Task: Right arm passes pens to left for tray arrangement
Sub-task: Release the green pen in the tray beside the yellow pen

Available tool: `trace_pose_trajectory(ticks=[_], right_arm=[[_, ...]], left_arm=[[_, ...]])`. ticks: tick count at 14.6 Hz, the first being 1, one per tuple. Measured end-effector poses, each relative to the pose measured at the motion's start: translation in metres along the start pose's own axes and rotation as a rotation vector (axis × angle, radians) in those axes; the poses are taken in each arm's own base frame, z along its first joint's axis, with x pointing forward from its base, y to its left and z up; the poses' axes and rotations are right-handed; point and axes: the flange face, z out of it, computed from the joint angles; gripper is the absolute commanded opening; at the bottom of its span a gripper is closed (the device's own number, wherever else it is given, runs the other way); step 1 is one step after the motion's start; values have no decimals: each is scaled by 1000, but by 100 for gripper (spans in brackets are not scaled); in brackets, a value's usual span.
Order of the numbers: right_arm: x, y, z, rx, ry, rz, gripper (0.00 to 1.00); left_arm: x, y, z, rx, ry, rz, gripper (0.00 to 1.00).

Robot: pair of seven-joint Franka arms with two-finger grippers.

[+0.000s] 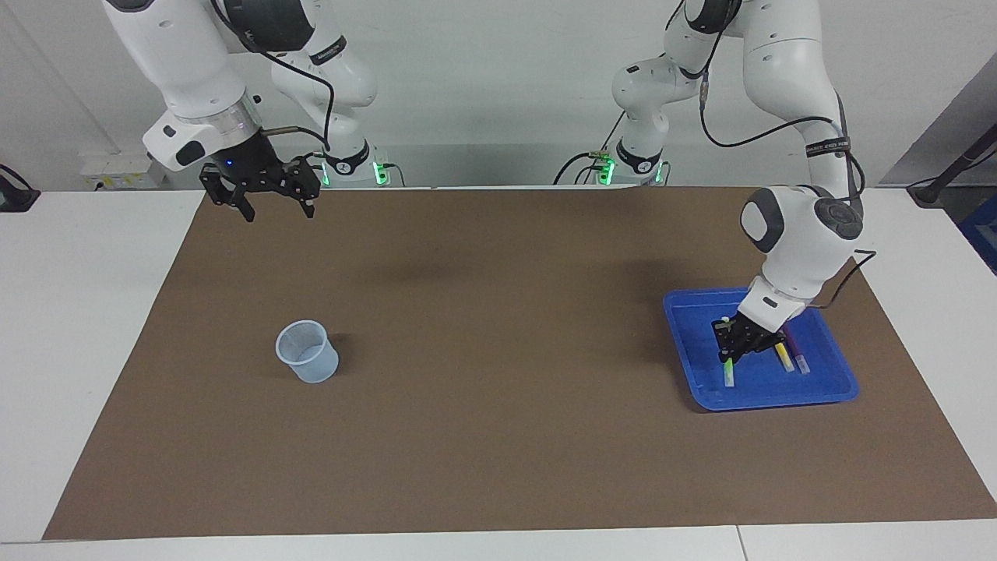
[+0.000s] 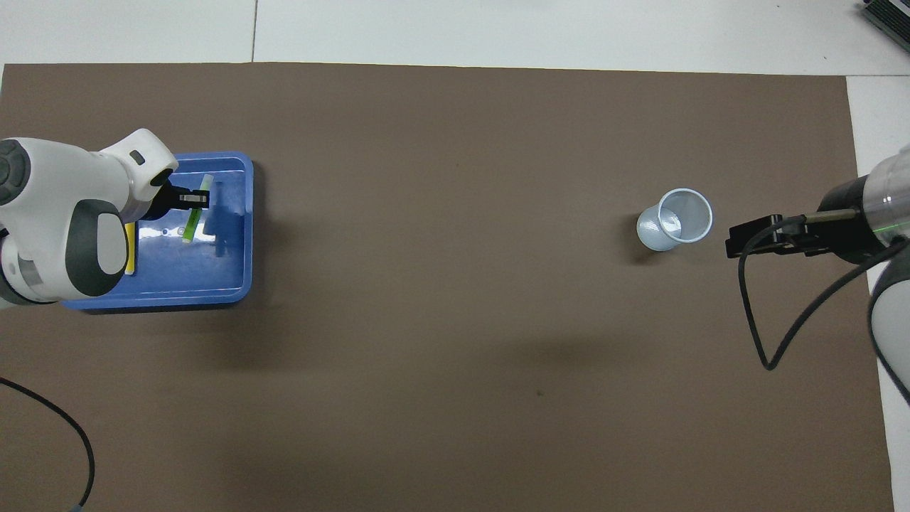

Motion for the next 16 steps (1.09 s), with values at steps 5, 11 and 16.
trace_pose_trajectory(ticks=[5, 11, 16], right_arm=[[0, 0, 0, 0, 0, 12, 100], [0, 0, 0, 0, 0, 11, 100], [0, 0, 0, 0, 0, 11, 100]], left_arm=[[-10, -3, 4, 4, -5, -5, 0], [-12, 0, 4, 2, -9, -46, 0], [-12, 8, 4, -2, -13, -62, 0]])
